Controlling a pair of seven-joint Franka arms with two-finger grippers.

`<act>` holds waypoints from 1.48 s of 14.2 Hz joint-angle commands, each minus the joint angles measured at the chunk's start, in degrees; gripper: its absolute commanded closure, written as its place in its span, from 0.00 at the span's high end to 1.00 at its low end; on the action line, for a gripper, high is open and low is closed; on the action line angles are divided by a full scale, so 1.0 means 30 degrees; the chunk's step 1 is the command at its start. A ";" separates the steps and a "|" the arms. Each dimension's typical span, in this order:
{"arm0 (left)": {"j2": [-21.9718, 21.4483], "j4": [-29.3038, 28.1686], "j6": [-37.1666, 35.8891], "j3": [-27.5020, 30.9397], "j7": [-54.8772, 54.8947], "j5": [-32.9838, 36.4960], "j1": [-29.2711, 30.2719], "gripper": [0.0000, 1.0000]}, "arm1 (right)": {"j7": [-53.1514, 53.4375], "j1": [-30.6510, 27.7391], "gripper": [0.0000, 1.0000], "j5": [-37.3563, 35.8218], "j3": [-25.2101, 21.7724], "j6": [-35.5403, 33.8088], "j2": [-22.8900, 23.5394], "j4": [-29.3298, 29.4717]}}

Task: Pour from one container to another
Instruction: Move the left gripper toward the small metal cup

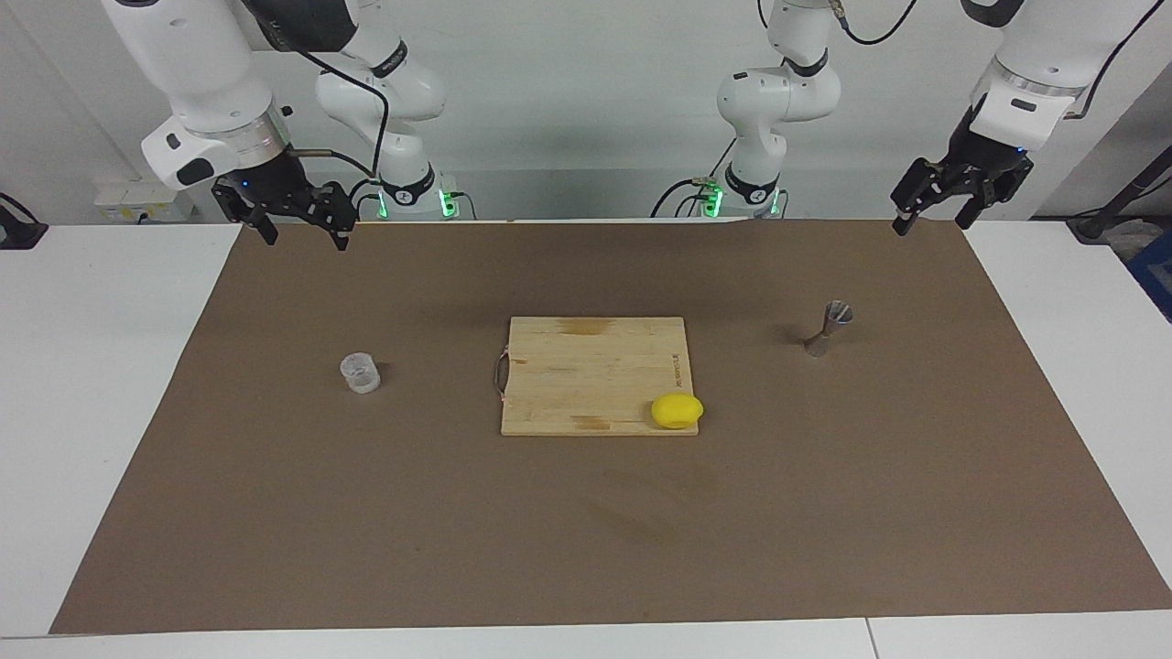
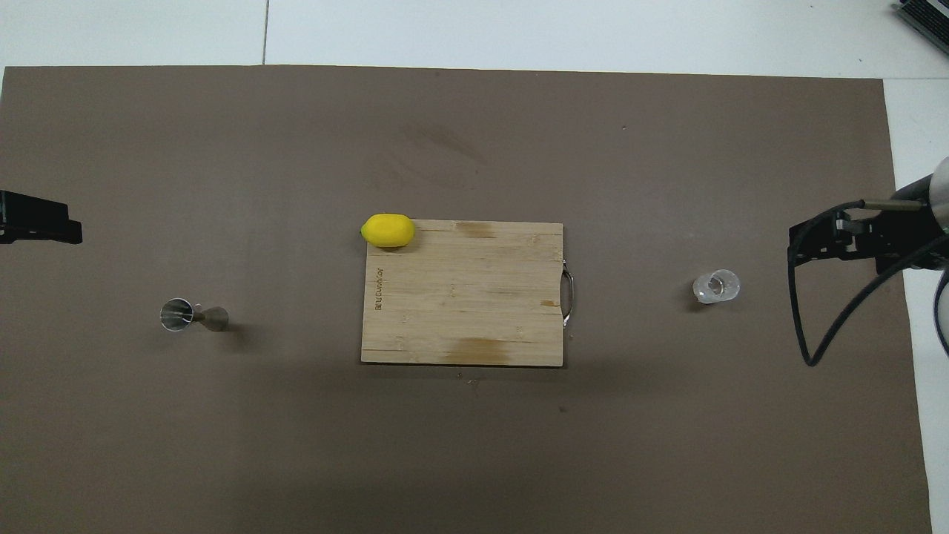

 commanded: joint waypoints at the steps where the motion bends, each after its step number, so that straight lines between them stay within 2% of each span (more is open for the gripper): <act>1: -0.0525 -0.0604 0.0022 -0.0007 0.0196 0.0343 0.0103 1.00 | 0.0370 -0.0069 1.00 -0.0333 0.0101 -0.0349 -0.0047 0.0151; 7: -0.0437 -0.0604 0.0373 -0.0007 0.0138 0.0343 0.0074 1.00 | 0.0341 -0.0127 1.00 0.0017 0.0131 -0.0232 -0.0077 0.0122; 11: -0.0175 -0.0663 0.1544 -0.0007 0.0109 0.0314 0.0132 1.00 | 0.0194 -0.0186 1.00 0.0047 0.0131 -0.0145 -0.0106 0.0035; 17: 0.1465 -0.0896 0.3855 -0.0065 -0.0503 0.0138 -0.0189 1.00 | 0.0194 -0.0303 1.00 0.0047 0.0131 -0.0173 -0.0135 -0.0024; 20: 0.1439 -0.2591 0.6111 -0.0153 -0.1823 0.0109 -0.0746 1.00 | 0.0194 -0.0333 1.00 0.0047 0.0101 -0.0173 -0.0135 -0.0024; 21: 0.1148 -0.3843 0.7276 -0.0153 -0.1854 0.0109 -0.0746 1.00 | 0.0194 -0.0333 1.00 0.0047 0.0101 -0.0173 -0.0135 -0.0024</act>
